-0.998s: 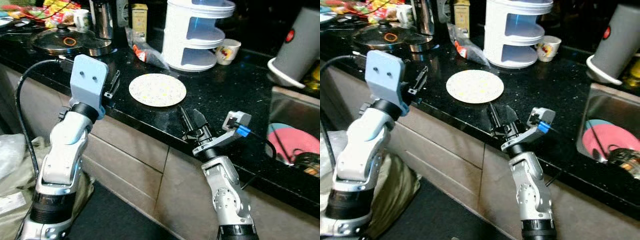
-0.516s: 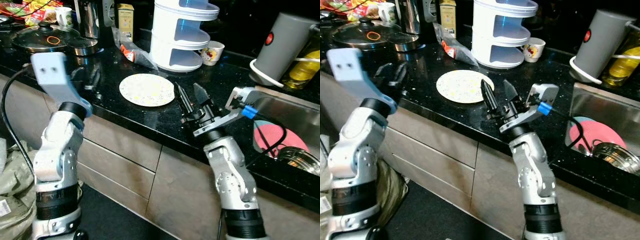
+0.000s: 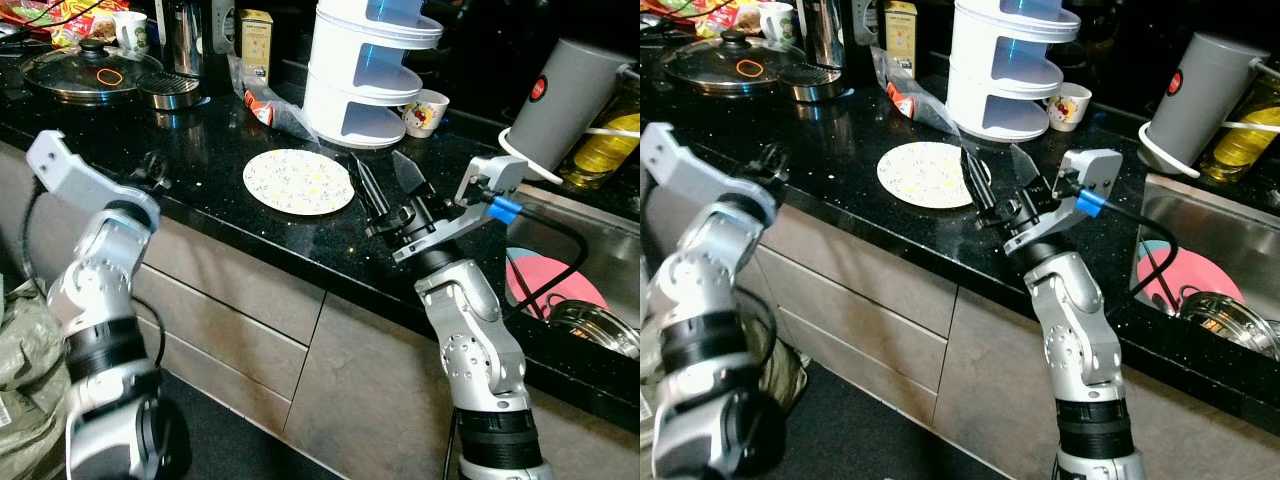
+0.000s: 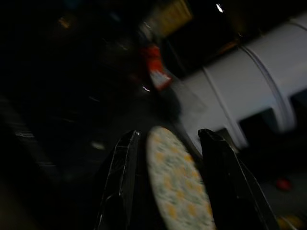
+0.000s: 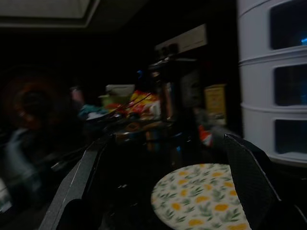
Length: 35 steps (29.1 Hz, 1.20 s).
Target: Kitchen organization
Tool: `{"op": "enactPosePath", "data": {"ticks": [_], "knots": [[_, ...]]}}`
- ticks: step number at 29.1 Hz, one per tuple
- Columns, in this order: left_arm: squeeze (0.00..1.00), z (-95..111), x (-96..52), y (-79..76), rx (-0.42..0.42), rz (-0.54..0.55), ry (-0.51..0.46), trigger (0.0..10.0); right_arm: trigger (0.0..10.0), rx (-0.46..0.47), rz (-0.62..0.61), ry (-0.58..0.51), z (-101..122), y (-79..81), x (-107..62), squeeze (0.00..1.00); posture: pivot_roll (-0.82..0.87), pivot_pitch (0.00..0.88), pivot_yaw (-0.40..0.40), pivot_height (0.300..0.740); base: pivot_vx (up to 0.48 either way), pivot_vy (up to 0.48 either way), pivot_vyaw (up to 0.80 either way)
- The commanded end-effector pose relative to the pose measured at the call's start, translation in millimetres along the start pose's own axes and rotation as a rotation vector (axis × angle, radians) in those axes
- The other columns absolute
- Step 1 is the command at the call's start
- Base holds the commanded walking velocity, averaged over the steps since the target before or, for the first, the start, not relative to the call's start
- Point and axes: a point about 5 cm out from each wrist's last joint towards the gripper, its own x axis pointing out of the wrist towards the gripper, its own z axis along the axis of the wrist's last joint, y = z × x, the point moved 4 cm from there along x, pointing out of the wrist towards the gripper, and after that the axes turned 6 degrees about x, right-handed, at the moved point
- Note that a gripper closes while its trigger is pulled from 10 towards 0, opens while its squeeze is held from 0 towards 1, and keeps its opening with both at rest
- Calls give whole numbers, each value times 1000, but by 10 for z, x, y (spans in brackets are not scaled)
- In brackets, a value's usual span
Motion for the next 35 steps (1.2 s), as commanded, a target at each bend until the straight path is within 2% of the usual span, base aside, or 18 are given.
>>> {"op": "enactPosePath", "data": {"ticks": [1, 3, 6, 7, 10, 14, 19, 27, 30, 35], "knots": [[0, -89, 51, -107, -12, -46, 58, 10000, 10000, 7, 18, 22, -10, 22, -46, 0, 180, 0, -121, 740, 0, 0, 0], [0, -197, 86, -229, -28, -92, 123, 10000, 10000, 11, 44, 38, -17, 68, -73, 0, 156, 0, -117, 740, 0, 0, 0], [0, -362, 100, -320, -29, -115, 211, 10000, 10000, 14, 54, 44, -5, 82, -92, 0, 154, 0, -117, 740, 0, 0, 0], [0, -468, 103, -320, -21, -104, 270, 10000, 10000, 11, 52, 47, 3, 75, -96, 0, 151, 0, -116, 740, 0, 0, 0], [0, -557, 101, -273, -20, -62, 316, 10000, 10000, 3, 51, 49, 30, 59, -95, 0, 150, 0, -117, 740, 0, 0, 0], [0, -570, 103, -247, -26, -39, 325, 10000, 10000, -1, 50, 50, 42, 52, -96, 0, 148, 0, -122, 740, 0, 0, 0], [0, -494, 104, -128, -18, 44, 314, 10000, 10000, -8, 40, 61, 61, -2, -110, 0, 151, 0, -125, 740, 0, 0, 0], [0, -313, 86, -123, -11, 89, 254, 10000, 10000, -12, 63, 92, 25, 26, -126, 0, 155, 0, -125, 740, 0, 0, 0], [0, -360, 58, -19, -37, 127, 275, 10000, 10000, -56, 69, 143, -55, 27, -151, 0, 151, 0, -124, 740, 0, 0, 0], [0, -458, 29, 61, -62, 154, 313, 10000, 10000, -54, 42, 165, -113, -18, -180, 0, 148, 0, -125, 740, 0, 0, 0]]}}
